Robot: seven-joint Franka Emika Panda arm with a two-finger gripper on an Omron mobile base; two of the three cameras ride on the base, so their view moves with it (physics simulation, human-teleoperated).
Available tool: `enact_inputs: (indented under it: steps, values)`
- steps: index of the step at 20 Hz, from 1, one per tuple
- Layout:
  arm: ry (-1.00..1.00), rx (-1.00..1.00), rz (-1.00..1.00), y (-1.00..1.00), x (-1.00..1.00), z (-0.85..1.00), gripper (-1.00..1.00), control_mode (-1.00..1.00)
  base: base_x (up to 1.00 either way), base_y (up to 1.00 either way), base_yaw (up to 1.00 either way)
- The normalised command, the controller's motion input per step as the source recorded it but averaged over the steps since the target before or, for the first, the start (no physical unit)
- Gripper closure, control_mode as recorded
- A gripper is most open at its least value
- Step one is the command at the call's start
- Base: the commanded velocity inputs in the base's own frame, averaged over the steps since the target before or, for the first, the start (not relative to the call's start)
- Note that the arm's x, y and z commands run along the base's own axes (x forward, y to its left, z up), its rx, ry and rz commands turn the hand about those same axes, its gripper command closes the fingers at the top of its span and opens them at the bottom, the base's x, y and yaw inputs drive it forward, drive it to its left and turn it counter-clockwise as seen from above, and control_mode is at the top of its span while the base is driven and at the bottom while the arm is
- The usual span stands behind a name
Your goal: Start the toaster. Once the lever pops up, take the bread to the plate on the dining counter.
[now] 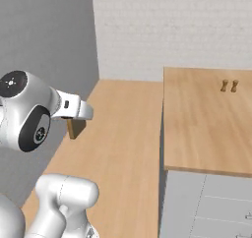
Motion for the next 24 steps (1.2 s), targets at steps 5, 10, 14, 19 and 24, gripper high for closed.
enact_inputs:
  steps: [5,10,14,19,24]
  values:
    - [0.00,0.00,0.00,0.00,0.00,0.00,1.00,1.00,1.00,0.90,0.00]
    - [0.00,0.00,0.00,0.00,0.00,0.00,1.00,1.00,1.00,0.55,0.00]
    - [0.00,0.00,0.00,0.00,0.00,0.00,1.00,1.00,1.00,0.39,0.00]
    - [0.00,0.00,0.00,0.00,0.00,0.00,1.00,1.00,1.00,0.03,0.00]
    - [0.00,0.00,0.00,0.00,0.00,0.00,1.00,1.00,1.00,0.00,0.00]
